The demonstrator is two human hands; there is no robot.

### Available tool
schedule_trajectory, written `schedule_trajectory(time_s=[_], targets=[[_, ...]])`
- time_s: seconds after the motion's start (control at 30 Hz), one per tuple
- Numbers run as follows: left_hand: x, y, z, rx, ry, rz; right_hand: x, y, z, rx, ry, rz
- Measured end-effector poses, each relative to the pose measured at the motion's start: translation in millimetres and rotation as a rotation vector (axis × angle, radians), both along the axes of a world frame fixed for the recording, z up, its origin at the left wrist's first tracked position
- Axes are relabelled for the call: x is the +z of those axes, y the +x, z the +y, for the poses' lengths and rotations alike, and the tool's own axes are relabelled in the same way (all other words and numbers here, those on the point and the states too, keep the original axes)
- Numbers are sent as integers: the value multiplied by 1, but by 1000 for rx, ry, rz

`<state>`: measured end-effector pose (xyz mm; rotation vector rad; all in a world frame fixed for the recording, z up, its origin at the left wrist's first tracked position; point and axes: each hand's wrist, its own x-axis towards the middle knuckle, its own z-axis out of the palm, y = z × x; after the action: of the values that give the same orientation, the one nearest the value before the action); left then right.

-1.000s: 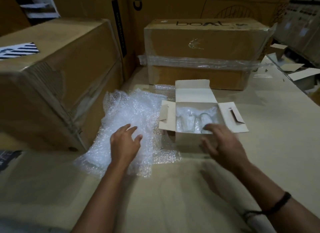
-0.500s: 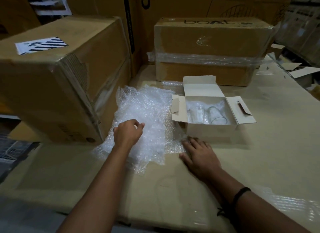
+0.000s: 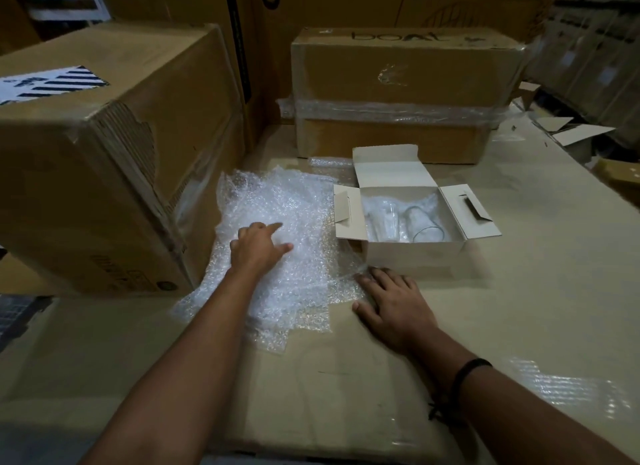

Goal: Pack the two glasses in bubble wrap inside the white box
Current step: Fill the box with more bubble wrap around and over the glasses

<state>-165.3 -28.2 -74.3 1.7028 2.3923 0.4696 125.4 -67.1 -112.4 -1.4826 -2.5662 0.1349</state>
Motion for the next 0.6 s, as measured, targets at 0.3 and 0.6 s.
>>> schedule_trajectory(time_s=[0.3, 0.6], targets=[[17, 11, -16, 35, 686, -395, 0, 0, 2, 3, -3, 26], [-2, -5, -12, 66, 243, -204, -2, 1, 2, 7, 15, 42]])
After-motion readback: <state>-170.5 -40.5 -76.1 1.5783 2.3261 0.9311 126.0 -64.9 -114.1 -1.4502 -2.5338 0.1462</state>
